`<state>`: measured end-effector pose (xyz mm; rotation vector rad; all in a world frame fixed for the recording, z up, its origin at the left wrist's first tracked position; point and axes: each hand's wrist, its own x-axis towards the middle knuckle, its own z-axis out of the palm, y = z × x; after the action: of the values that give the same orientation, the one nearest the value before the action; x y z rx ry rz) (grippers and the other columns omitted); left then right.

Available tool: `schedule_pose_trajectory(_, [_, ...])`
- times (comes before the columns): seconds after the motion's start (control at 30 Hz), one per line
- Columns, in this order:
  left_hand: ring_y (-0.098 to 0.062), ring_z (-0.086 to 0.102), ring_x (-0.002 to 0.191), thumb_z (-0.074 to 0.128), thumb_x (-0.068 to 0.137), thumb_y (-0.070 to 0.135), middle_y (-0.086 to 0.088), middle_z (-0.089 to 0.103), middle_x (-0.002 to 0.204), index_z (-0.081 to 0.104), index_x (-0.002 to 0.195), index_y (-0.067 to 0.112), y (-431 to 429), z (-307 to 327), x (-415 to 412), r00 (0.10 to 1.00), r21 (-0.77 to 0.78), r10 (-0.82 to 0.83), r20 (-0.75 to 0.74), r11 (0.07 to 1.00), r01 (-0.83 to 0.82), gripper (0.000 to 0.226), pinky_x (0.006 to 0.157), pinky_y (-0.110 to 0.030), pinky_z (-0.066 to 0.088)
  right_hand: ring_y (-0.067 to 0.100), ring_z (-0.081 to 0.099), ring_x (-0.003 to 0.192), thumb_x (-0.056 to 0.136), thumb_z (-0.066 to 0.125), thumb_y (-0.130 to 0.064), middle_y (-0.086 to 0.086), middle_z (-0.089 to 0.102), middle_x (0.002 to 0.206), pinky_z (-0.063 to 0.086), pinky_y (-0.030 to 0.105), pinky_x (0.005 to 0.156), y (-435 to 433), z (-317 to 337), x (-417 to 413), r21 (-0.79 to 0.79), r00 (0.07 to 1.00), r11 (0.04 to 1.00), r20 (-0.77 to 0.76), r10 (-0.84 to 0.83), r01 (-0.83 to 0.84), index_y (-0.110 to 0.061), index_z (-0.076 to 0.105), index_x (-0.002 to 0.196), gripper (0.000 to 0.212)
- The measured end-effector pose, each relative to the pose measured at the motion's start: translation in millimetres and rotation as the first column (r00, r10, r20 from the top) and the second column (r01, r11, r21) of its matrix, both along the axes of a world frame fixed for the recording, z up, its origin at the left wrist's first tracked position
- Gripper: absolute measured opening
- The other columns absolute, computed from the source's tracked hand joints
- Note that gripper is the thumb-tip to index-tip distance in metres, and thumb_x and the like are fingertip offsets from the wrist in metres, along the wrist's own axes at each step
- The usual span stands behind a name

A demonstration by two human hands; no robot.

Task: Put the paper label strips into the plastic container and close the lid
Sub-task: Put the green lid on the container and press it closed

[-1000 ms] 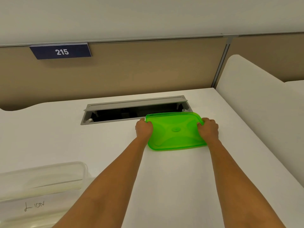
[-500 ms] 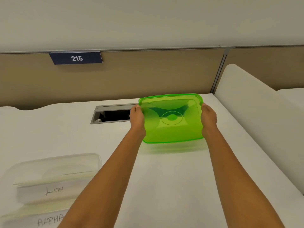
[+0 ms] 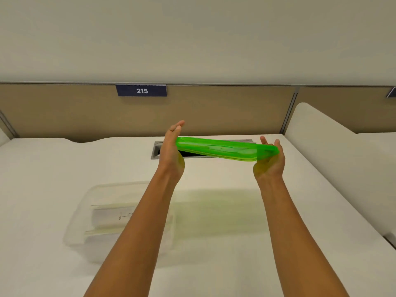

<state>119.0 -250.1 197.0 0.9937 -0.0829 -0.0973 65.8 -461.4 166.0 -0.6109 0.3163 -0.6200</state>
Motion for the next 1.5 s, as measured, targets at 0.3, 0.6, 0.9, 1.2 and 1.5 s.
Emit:
schedule_pose_trajectory(0.3, [-0.025, 0.058, 0.079, 0.033, 0.084, -0.008, -0.008, 0.059, 0.097, 0.036, 0.145, 0.015, 112, -3, -38, 0.983, -0.263, -0.046, -0.178, 0.965, -0.003, 0.065, 0.071, -0.032, 0.052, 0.017, 0.028, 0.144, 0.101, 0.04, -0.031, 0.0, 0.04, 0.15, 0.031, 0.033, 0.111, 85, -8, -33, -0.233, 0.967, 0.938, -0.068, 0.246, -0.256, -0.02, 0.053, 0.128, 0.032])
schedule_pose_trajectory(0.6, [-0.024, 0.071, 0.081, 0.028, 0.079, -0.009, -0.002, 0.075, 0.091, 0.06, 0.109, 0.015, 197, -33, -64, 0.986, -0.283, -0.111, -0.124, 0.957, 0.073, 0.05, 0.064, -0.027, 0.06, 0.016, 0.068, 0.07, 0.096, 0.051, -0.01, 0.011, 0.068, 0.094, 0.058, 0.025, 0.062, 164, -13, -49, -0.312, 0.893, 0.865, -0.355, 0.276, -0.392, -0.005, 0.057, 0.123, 0.028])
schedule_pose_trajectory(0.9, [-0.016, 0.057, 0.1, 0.031, 0.077, -0.006, -0.002, 0.06, 0.116, 0.046, 0.137, 0.012, 257, -58, -65, 0.995, 0.171, -0.071, -0.071, 0.982, 0.082, 0.065, 0.071, -0.026, 0.051, 0.022, 0.058, 0.107, 0.099, 0.042, 0.0, 0.011, 0.053, 0.132, 0.052, 0.032, 0.089, 206, -26, -46, -0.573, 0.88, 0.694, -0.434, 0.194, -0.436, -0.002, 0.041, 0.14, 0.041])
schedule_pose_trajectory(1.2, [-0.021, 0.034, 0.14, 0.042, 0.093, 0.009, -0.002, 0.033, 0.154, 0.031, 0.149, 0.02, 259, -86, -69, 0.989, 0.596, 0.127, -0.072, 0.801, -0.059, 0.058, 0.116, -0.041, 0.029, 0.027, 0.042, 0.135, 0.099, 0.042, -0.004, 0.011, 0.043, 0.148, 0.034, 0.046, 0.114, 220, -59, -37, -0.671, 0.834, 0.565, -0.549, 0.058, -0.48, -0.006, 0.042, 0.142, 0.043])
schedule_pose_trajectory(1.5, [-0.022, 0.033, 0.14, 0.038, 0.097, 0.011, -0.004, 0.031, 0.155, 0.031, 0.148, 0.017, 251, -103, -56, 0.985, 0.679, 0.159, -0.06, 0.73, -0.076, 0.052, 0.114, -0.037, 0.03, 0.025, 0.038, 0.138, 0.1, 0.04, -0.009, 0.007, 0.038, 0.15, 0.032, 0.043, 0.116, 214, -73, -28, -0.697, 0.8, 0.466, -0.598, 0.041, -0.545, -0.013, 0.041, 0.143, 0.043])
